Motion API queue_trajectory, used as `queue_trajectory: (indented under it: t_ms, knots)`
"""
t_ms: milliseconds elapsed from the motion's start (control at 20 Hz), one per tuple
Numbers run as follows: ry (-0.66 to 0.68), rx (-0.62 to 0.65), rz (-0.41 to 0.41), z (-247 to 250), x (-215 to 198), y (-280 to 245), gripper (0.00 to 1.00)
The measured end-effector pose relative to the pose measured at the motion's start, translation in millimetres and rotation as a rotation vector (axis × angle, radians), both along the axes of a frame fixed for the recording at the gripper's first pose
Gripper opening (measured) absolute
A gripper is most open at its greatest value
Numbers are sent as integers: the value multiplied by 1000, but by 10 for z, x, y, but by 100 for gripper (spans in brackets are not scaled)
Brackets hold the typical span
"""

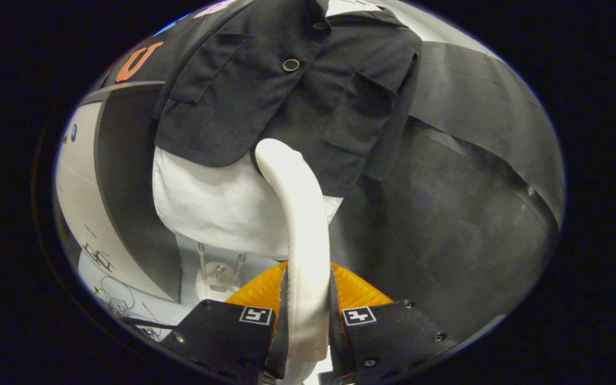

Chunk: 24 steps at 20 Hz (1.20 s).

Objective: Iron the clothes twice with a garment steamer, once on the left side and once on the right side.

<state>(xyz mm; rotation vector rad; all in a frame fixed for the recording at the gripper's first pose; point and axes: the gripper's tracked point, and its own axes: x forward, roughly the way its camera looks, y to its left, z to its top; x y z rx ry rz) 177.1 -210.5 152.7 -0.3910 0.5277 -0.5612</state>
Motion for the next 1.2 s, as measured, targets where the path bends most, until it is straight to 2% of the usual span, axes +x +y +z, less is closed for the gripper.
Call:
queue_trajectory:
  t_ms: [100, 300, 500, 650, 850, 1200]
  knots:
    - [-60, 28, -13, 185, -115, 79, 35]
    - [-198, 79, -48, 679, -645, 454, 34]
    - [-309, 75, -51, 1118, -1219, 917, 34]
    - [-361, 31, -31, 1417, -1723, 1347, 34]
    - [-408, 13, 12, 1828, -2145, 1857, 34]
    - [-473, 7, 115, 2271, -2516, 2408, 35]
